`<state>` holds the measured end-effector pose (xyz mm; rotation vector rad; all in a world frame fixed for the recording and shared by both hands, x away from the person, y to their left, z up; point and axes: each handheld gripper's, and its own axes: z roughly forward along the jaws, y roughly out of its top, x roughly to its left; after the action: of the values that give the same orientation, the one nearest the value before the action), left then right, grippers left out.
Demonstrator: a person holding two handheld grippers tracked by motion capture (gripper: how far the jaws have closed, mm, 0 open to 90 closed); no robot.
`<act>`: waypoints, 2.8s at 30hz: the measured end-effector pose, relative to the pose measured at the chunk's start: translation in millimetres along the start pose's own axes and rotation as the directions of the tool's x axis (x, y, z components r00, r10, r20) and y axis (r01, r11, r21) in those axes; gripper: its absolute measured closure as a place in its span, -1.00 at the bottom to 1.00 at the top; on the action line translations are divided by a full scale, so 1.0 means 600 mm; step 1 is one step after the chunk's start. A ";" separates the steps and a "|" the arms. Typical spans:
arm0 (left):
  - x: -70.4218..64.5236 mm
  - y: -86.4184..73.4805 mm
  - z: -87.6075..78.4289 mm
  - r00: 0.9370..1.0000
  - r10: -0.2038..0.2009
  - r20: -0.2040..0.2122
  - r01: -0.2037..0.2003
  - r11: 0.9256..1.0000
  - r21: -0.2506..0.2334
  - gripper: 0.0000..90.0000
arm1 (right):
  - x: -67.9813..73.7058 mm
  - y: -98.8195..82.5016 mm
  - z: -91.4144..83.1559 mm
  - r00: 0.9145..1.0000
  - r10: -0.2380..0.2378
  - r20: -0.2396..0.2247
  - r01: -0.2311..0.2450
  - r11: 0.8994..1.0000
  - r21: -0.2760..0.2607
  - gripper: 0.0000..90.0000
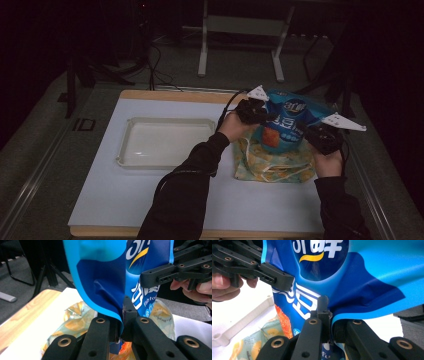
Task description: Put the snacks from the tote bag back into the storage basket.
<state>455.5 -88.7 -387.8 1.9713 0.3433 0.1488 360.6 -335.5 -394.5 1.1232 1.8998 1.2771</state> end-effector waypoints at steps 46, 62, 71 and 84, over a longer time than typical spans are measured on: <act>-0.030 0.137 -0.210 0.986 0.057 -0.155 -0.069 0.995 -0.071 0.96 | 0.094 0.208 -0.042 0.988 -0.148 -0.043 0.141 0.981 -0.131 0.95; -0.019 0.077 -0.312 0.970 0.007 -0.243 -0.025 0.997 -0.070 0.96 | 0.181 0.224 0.023 0.973 -0.189 -0.133 0.172 0.977 -0.129 0.95; -0.015 0.052 -0.370 0.957 -0.016 -0.290 -0.004 0.998 -0.069 0.96 | 0.230 0.237 0.055 0.963 -0.202 -0.179 0.179 0.974 -0.136 0.95; -0.012 -0.001 -0.442 0.939 -0.049 -0.342 0.028 0.997 -0.065 0.96 | 0.298 0.239 0.101 0.944 -0.219 -0.248 0.190 0.972 -0.135 0.95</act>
<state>380.3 140.5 -278.3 1.8755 0.5966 0.4766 371.0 -124.9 -286.0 0.7065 2.0458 1.4474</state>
